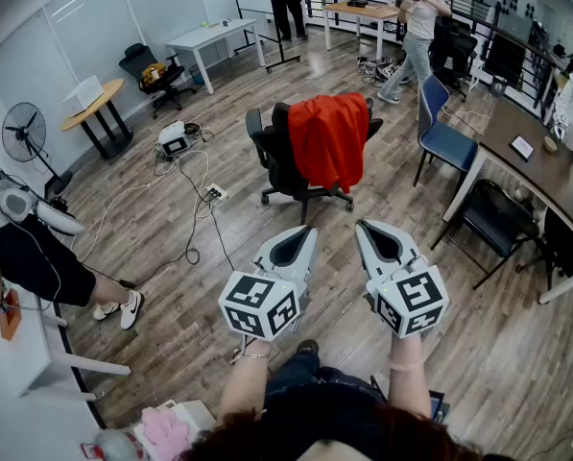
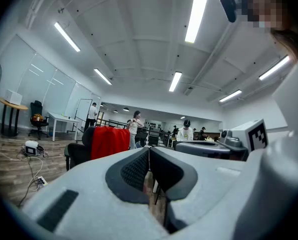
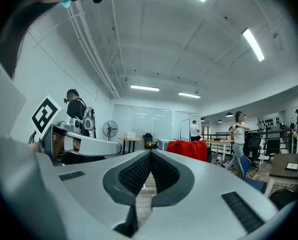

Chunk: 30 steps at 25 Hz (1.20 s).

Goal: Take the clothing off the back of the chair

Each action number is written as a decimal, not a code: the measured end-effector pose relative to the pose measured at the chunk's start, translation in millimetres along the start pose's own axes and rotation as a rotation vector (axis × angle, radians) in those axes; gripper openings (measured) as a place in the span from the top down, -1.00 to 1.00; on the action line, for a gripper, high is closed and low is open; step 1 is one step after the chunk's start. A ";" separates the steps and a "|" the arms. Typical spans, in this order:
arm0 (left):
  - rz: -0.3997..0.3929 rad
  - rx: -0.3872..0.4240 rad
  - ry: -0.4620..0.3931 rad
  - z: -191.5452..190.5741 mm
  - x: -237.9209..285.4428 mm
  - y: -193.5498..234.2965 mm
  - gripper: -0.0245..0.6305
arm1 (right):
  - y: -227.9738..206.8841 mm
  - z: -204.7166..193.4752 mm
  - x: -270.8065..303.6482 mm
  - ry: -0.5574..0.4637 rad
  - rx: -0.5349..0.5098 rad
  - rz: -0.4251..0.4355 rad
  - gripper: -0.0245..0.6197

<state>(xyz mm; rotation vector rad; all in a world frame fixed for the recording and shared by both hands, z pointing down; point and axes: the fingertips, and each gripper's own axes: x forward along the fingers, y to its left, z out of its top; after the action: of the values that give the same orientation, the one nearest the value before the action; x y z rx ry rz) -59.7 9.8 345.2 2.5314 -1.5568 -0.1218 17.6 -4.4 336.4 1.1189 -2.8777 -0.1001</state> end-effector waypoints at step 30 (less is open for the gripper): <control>-0.049 0.029 0.012 22.5 103.7 89.0 0.85 | -81.6 -4.8 104.3 -0.065 0.080 -0.058 0.89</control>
<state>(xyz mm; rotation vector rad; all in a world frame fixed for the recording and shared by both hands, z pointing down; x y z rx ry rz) -94.4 -124.2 341.3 2.5885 -1.5036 -0.0912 -4.1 -135.2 337.3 1.2364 -2.9304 -0.0240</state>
